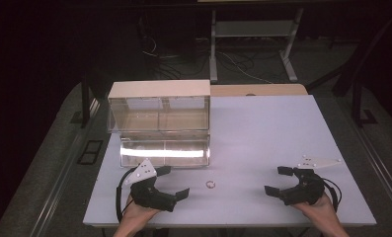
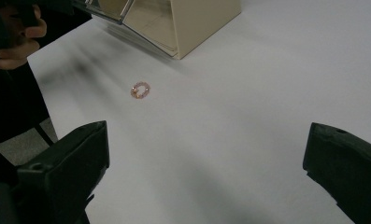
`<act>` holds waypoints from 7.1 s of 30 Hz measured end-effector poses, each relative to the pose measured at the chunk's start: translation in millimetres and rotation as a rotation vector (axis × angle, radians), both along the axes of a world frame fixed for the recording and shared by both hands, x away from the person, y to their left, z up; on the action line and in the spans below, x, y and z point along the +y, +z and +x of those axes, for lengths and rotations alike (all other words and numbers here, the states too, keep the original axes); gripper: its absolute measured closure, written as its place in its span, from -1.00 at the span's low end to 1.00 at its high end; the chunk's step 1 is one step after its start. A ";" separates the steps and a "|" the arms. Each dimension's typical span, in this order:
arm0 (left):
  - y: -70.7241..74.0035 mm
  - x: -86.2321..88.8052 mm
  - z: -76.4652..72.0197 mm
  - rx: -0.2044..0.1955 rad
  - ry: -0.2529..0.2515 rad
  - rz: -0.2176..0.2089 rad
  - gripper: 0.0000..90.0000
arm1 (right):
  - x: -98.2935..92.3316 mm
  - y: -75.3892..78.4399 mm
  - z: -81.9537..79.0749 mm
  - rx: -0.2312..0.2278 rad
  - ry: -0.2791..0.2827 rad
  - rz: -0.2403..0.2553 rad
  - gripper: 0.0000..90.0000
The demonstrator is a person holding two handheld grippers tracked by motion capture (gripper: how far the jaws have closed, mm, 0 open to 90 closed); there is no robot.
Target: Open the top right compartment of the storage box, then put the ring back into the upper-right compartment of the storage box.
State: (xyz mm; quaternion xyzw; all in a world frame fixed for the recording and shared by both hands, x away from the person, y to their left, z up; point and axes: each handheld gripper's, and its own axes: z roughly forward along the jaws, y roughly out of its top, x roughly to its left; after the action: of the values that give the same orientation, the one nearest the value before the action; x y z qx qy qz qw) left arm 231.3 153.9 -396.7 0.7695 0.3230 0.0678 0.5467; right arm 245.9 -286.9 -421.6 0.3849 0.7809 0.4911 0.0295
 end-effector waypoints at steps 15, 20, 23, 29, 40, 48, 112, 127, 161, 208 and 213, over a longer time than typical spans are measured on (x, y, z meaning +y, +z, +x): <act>24.6 2.5 5.4 0.025 -0.015 0.039 -1.00 | 0.7 0.1 -0.1 -0.002 0.002 -0.002 -0.99; 29.9 5.5 7.7 0.026 -0.009 0.046 -0.98 | 0.7 0.0 -0.3 -0.003 0.005 -0.004 -0.99; 32.5 7.2 8.7 0.028 -0.006 0.046 -0.96 | 0.7 -0.1 -0.4 -0.001 0.007 -0.005 -0.99; 35.8 9.0 11.4 0.031 0.009 0.060 -0.80 | 1.2 0.2 -0.8 0.002 0.007 -0.004 -0.99; 49.1 11.7 19.3 0.027 0.047 0.087 -0.23 | 0.4 0.4 -2.2 0.003 0.002 0.002 -0.99; 58.5 12.2 27.5 0.033 0.052 0.119 0.31 | -1.4 0.1 -2.1 0.005 -0.001 0.004 -0.99; 103.8 19.5 68.3 0.036 0.023 0.107 0.98 | -3.1 -2.5 0.4 0.018 0.024 0.007 -0.99; 121.5 22.1 62.7 0.002 -0.003 0.095 0.98 | -2.8 -2.7 0.3 0.009 0.031 0.009 -0.99; 169.2 23.1 73.1 -0.025 -0.042 0.137 0.98 | -3.3 -1.4 0.3 0.023 0.033 0.009 -1.00; 201.4 21.6 89.7 -0.067 -0.035 0.118 0.98 | 6.2 11.9 3.3 0.014 0.077 -0.017 -1.00; 202.3 21.5 89.4 -0.068 -0.036 0.130 0.98 | 11.8 17.7 6.4 0.021 0.099 -0.025 -0.99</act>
State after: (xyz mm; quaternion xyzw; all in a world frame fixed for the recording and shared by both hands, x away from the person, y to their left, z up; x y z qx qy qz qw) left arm 320.7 175.4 -194.4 0.8064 0.2852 0.1050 0.5073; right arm 252.2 -275.1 -403.9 0.3504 0.8054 0.4781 0.0019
